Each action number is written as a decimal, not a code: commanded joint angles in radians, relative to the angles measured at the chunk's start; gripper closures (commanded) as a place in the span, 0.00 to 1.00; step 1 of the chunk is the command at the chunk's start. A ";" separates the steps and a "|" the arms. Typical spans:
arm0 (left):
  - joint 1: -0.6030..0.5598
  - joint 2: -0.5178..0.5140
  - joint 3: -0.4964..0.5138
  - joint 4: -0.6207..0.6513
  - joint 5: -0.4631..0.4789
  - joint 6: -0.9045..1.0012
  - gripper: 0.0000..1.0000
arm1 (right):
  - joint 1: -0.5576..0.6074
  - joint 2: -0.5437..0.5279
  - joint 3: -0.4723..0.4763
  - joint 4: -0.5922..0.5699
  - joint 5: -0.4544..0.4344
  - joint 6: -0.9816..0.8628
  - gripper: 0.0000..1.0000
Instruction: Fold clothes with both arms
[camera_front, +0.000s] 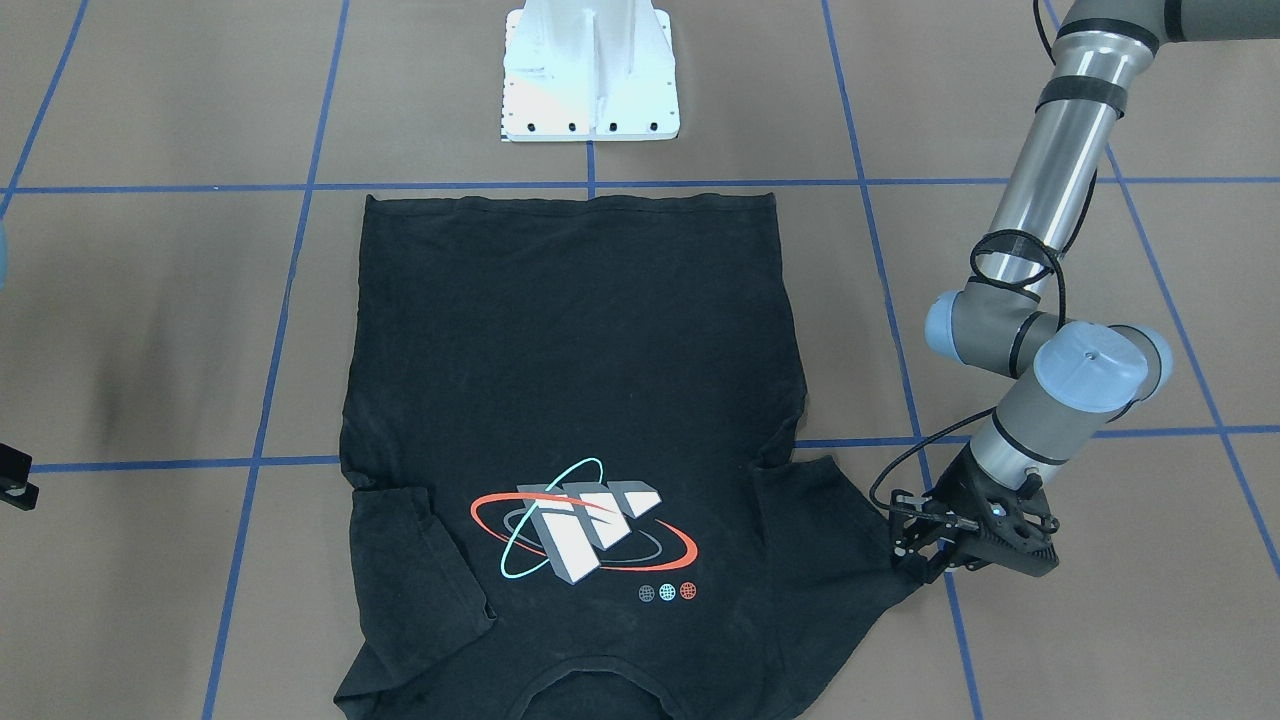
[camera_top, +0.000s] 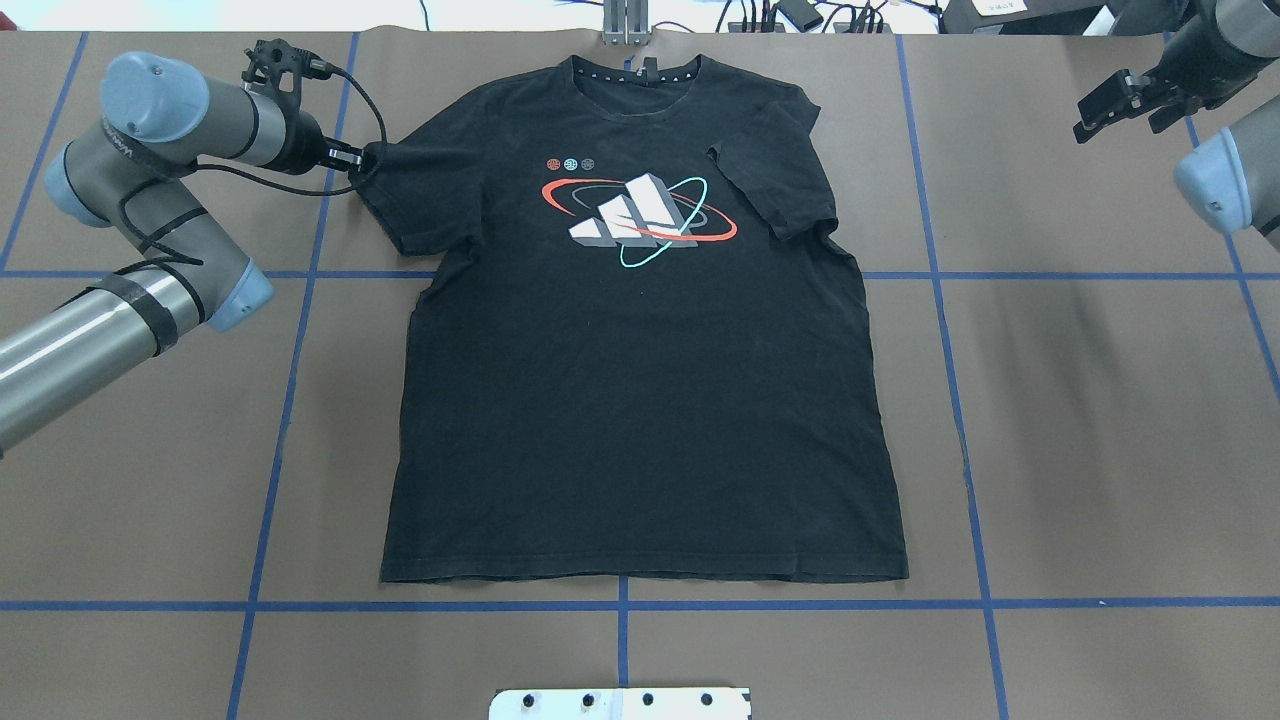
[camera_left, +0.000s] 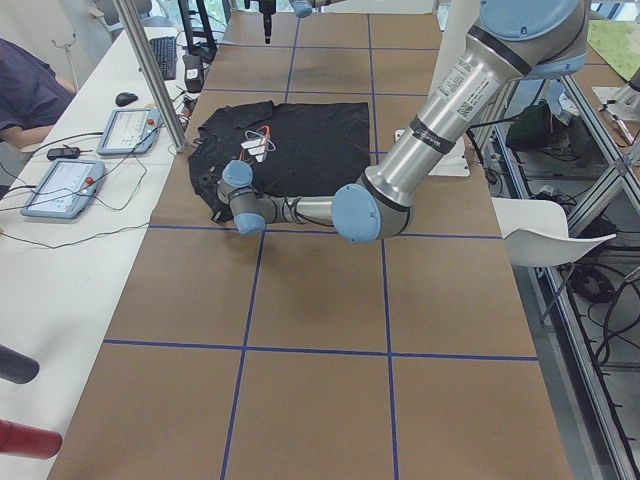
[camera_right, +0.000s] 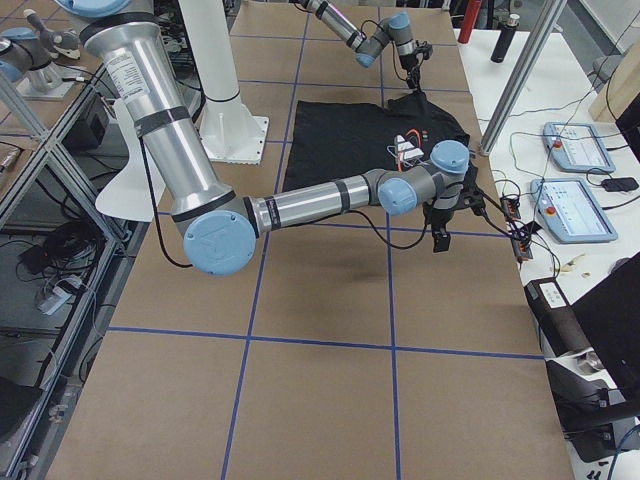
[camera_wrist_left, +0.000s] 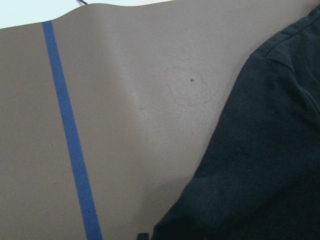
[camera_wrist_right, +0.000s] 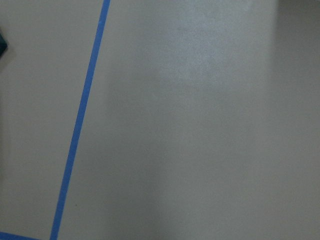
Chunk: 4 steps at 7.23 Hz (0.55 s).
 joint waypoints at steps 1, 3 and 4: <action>-0.002 0.000 -0.002 0.000 -0.015 0.000 0.74 | -0.007 0.005 0.001 0.001 0.000 0.015 0.00; -0.005 0.009 -0.021 0.002 -0.020 0.000 0.87 | -0.008 0.007 0.003 0.001 0.000 0.015 0.00; -0.007 0.012 -0.031 0.003 -0.021 0.000 1.00 | -0.009 0.007 0.003 0.001 0.000 0.017 0.00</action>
